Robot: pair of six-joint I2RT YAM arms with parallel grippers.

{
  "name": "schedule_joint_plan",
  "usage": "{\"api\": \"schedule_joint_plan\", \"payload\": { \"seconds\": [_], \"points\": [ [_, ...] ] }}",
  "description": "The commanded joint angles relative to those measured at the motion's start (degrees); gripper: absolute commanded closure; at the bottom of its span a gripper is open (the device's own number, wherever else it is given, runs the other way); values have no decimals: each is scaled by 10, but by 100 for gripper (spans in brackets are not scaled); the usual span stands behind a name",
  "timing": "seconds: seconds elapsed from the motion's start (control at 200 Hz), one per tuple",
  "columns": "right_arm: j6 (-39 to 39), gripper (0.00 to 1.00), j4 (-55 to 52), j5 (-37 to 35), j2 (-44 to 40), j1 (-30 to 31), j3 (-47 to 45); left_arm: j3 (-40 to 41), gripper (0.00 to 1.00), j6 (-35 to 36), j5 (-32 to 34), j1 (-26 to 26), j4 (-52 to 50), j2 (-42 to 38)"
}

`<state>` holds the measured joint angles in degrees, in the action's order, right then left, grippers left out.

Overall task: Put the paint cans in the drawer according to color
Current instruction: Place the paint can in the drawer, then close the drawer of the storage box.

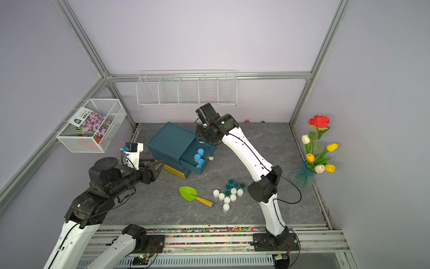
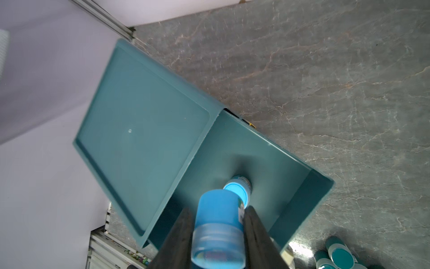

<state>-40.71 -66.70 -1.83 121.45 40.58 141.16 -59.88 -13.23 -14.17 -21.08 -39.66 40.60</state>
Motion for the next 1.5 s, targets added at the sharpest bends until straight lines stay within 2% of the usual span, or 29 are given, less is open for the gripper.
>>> {"api": "schedule_joint_plan", "payload": {
  "seconds": [0.0, 0.575, 1.265, 1.395, 1.44, 1.495],
  "points": [
    [23, 97, 7, -24, 9, 0, 14, 6, 35, -5, -1, -4, 6, -7],
    [41, 99, -1, -49, 69, -3, 24, 1, 35, 3, -1, -3, 1, -1],
    [39, 97, -33, 34, 88, -3, 27, 0, 35, 5, -3, -3, 7, 5],
    [42, 91, -38, 25, 89, -3, 26, 3, 34, 4, -4, -3, 11, 5],
    [42, 83, -36, 28, 91, -5, 27, 3, 35, 4, -5, -3, 12, 6],
    [40, 69, -35, 31, 93, -6, 29, 3, 35, 4, -5, -3, 12, 6]
  ]
}}
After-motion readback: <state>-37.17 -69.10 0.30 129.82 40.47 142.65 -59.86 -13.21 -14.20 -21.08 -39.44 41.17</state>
